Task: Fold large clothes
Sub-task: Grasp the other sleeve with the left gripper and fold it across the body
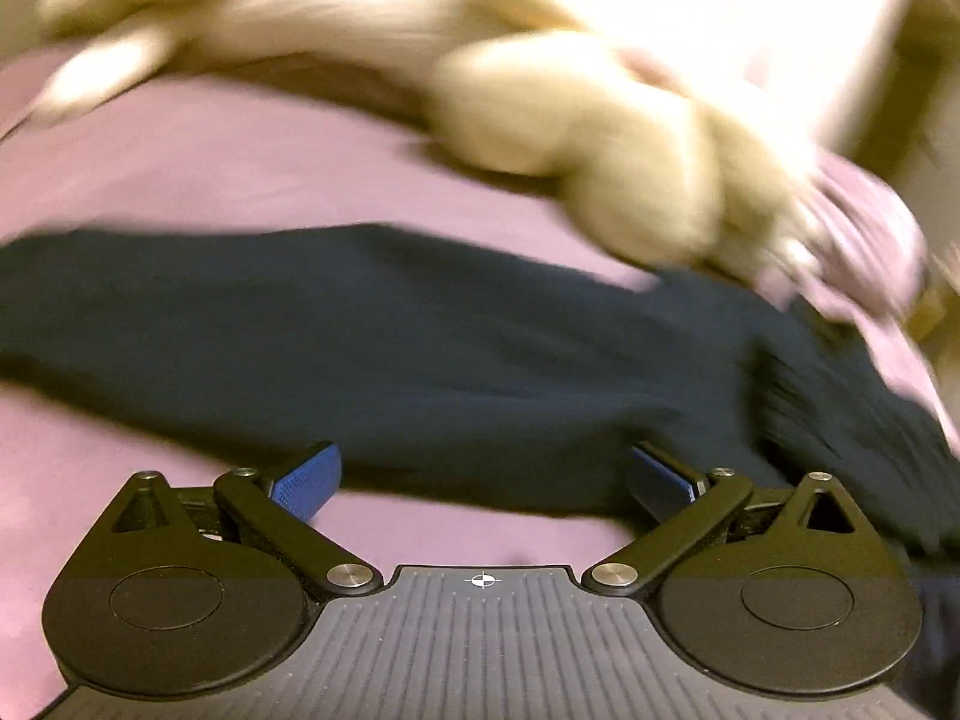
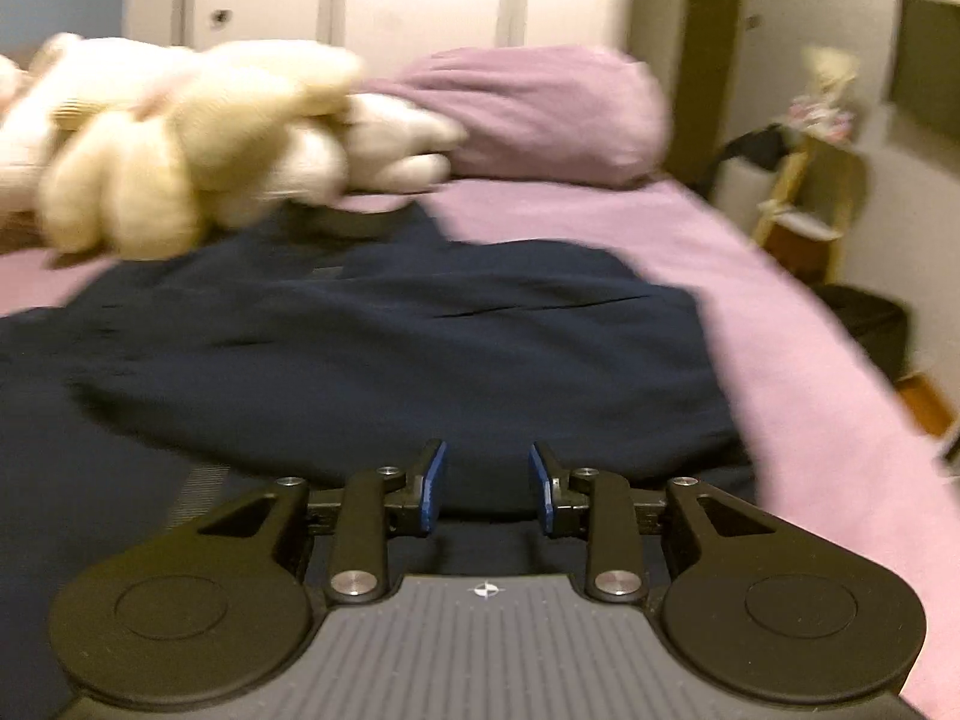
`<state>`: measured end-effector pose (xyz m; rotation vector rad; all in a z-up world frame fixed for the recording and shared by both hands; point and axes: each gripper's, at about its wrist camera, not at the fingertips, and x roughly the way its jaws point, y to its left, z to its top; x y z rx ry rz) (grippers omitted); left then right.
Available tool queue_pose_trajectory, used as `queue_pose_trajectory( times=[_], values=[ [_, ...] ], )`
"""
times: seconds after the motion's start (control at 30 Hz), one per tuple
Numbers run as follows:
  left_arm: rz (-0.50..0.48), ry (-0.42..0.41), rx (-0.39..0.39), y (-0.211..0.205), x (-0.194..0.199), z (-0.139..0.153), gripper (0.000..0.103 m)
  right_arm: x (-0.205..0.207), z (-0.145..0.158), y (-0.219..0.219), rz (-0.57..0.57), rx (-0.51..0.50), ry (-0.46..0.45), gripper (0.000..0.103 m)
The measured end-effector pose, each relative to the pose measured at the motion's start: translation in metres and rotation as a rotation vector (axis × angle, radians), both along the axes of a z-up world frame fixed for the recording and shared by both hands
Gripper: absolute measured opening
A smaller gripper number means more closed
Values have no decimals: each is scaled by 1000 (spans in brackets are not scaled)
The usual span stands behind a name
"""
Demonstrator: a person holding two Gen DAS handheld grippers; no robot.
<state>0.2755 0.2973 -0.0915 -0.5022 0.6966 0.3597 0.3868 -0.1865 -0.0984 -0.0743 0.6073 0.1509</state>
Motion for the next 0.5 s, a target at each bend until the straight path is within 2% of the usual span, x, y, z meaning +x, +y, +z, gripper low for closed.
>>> queue_pose_trajectory(
  times=[0.13, 0.17, 0.27, 0.33, 0.4, 0.43, 0.5],
  values=[
    [280, -45, -195, 85, -45, -16, 103, -5, -4, 63, 145, 67, 38, 26],
    [321, -57, -214, 98, -51, -18, 103, -5, -5, 76, 173, 81, 41, 22],
    [424, -102, -269, 136, -64, -26, 103, 2, -8, 123, 265, 153, 72, 18],
    [462, -126, -316, 152, -66, -32, 94, 11, -9, 157, 296, 192, 98, 18],
    [507, -135, -343, 164, -67, -37, 79, 19, -7, 188, 304, 203, 102, 18],
    [524, -142, -349, 168, -66, -39, 75, 22, -7, 200, 306, 213, 106, 18],
    [538, -130, -346, 176, -63, -39, 57, 31, -8, 227, 309, 243, 118, 18]
  ],
)
